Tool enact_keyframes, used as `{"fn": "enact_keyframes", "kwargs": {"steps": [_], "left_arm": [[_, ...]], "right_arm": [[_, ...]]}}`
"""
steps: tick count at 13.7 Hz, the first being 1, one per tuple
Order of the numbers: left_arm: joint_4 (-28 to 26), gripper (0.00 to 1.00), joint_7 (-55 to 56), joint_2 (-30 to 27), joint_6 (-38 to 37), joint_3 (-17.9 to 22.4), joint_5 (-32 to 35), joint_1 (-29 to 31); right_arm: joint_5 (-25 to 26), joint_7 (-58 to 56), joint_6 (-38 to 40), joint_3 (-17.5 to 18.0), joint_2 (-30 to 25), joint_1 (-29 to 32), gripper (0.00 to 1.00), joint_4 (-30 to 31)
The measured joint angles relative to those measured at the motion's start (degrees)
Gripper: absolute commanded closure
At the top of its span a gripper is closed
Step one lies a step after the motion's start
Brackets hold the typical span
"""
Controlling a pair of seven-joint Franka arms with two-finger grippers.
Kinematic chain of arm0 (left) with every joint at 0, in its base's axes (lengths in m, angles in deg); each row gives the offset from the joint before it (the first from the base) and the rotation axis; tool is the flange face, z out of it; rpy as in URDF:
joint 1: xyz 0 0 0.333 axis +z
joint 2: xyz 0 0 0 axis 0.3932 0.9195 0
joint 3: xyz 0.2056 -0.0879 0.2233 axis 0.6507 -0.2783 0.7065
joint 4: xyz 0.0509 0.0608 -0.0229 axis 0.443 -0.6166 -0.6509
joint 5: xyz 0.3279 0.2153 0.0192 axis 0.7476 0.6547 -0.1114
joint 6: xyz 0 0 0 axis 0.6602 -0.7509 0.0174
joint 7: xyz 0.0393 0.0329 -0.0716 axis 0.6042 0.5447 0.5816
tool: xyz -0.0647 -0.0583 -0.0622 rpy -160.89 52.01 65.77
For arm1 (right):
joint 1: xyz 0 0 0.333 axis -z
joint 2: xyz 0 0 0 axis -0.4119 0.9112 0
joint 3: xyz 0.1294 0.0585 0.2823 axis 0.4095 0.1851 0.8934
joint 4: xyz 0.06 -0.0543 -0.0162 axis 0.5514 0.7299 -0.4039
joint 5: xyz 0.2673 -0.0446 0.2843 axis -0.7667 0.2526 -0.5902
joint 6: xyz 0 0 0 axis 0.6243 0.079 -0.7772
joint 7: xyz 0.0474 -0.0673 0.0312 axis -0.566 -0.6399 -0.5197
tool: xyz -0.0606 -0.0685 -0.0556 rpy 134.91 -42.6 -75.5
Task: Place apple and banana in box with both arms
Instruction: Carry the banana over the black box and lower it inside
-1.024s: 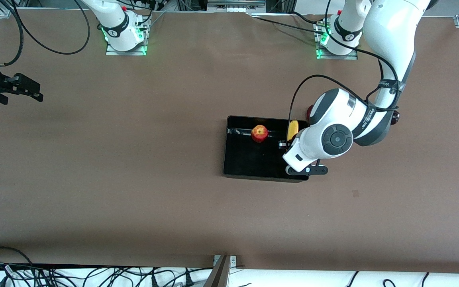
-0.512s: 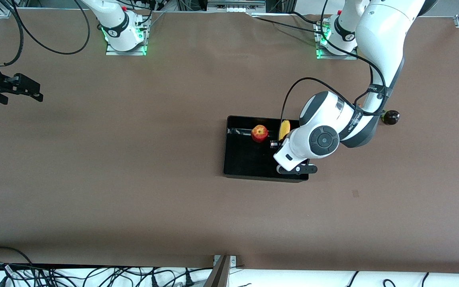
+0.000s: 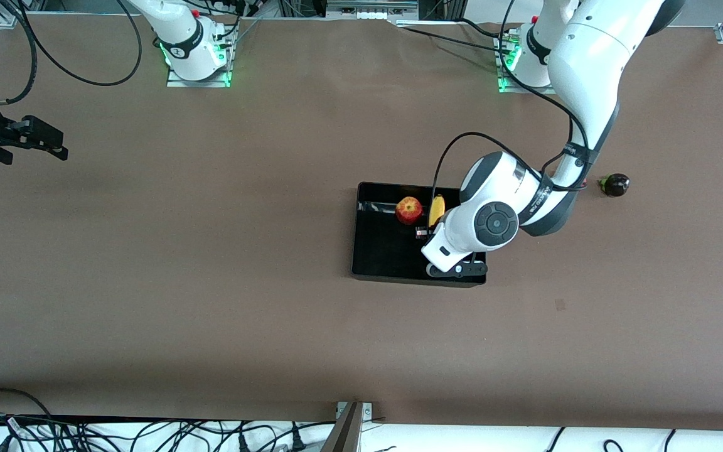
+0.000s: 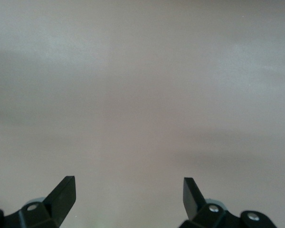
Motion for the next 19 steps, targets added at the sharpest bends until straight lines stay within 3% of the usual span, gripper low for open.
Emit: {"fn": "enact_keyframes", "kwargs": {"steps": [12, 13, 15, 16, 17, 19], "left_arm": [[-2.7, 1.00, 0.0, 4.1, 6.7, 0.0, 4.2, 0.0], [-2.7, 0.96, 0.0, 4.2, 6.7, 0.0, 4.3, 0.0], [-2.7, 0.71, -0.3, 4.2, 6.8, 0.0, 4.5, 0.0], [-2.7, 0.48, -0.4, 4.2, 6.8, 0.0, 4.5, 0.0], [-2.7, 0.36, -0.6, 4.2, 6.8, 0.0, 4.5, 0.0], [-2.9, 0.22, -1.0, 5.0, 7.2, 0.1, 4.5, 0.2]], "right_arm": [[0.0, 0.0, 0.0, 0.0, 0.0, 0.0, 0.00, 0.0], [0.0, 0.0, 0.0, 0.0, 0.0, 0.0, 0.00, 0.0], [0.0, 0.0, 0.0, 0.0, 0.0, 0.0, 0.00, 0.0], [0.0, 0.0, 0.0, 0.0, 0.0, 0.0, 0.00, 0.0], [0.0, 0.0, 0.1, 0.0, 0.0, 0.0, 0.00, 0.0], [0.0, 0.0, 1.7, -0.2, 0.0, 0.0, 0.00, 0.0]]}}
